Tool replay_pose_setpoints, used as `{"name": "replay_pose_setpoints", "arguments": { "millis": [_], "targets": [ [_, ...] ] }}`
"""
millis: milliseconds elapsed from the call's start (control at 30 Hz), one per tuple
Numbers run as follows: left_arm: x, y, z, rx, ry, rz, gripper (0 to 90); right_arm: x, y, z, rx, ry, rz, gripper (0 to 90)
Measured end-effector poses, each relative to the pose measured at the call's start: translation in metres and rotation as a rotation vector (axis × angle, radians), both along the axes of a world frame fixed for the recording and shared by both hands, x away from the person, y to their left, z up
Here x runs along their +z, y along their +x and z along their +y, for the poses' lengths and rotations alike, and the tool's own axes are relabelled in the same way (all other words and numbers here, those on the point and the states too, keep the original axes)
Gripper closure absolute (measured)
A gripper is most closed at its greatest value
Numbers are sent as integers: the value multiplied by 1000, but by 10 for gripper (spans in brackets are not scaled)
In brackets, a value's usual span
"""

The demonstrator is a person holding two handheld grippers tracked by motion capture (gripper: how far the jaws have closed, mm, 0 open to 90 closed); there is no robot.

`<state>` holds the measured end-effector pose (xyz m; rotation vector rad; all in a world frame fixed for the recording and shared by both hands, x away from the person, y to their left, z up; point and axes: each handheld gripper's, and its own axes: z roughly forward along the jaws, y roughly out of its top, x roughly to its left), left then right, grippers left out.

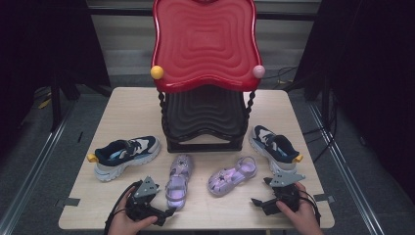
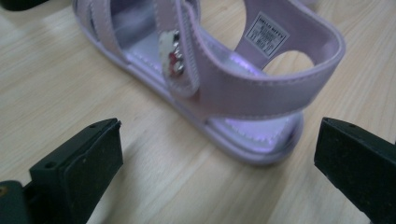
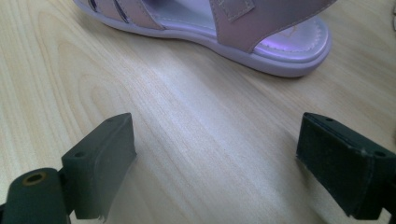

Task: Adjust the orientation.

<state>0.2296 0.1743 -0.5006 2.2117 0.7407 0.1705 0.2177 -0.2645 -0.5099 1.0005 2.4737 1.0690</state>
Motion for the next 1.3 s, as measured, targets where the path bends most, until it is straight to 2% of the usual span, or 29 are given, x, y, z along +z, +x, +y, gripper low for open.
{"name": "replay_pose_setpoints", "arguments": {
  "millis": [133, 167, 333, 400, 433, 533, 567, 667, 800, 967, 1067, 1200, 1300],
  "targets": [
    [-1, 1, -7, 8, -20, -1, 7, 0, 0, 0, 1, 0, 0, 108],
    [-1, 1, -8, 4, -3, -6, 7, 0, 0, 0, 1, 0, 0, 108],
    [-6, 0, -18, -10, 4, 5, 7, 0, 0, 0, 2, 0, 0, 108],
    [-6, 0, -21, -14, 30, -8, 1, 0, 0, 0, 3, -1, 0, 108],
    [-6, 0, -22, -10, 17, -8, 9, 0, 1, 0, 3, -1, 0, 108],
    [-6, 0, -24, -3, 15, -16, 25, 0, 1, 0, 3, -1, 0, 108],
    [-6, 0, -24, -7, 44, -36, 35, 0, 1, 0, 4, -1, 0, 108],
    [-6, 0, -24, 3, 46, -54, 92, 0, 1, 0, 3, -1, 0, 108],
    [-5, 1, -24, 2, 53, -56, 104, 0, 1, 0, 2, 0, 1, 108],
    [-4, 0, -22, -23, 41, -53, 164, 0, 1, 0, 2, 0, 1, 108],
    [-3, 0, -19, -35, 52, -53, 193, 0, 1, 0, 2, 0, 1, 108],
    [-3, -1, -16, -32, 40, -50, 203, 0, 1, 0, 2, 0, 1, 108],
    [-2, -1, -15, -41, 49, -46, 207, 0, 1, 0, 3, -1, 0, 108]
  ]
}}
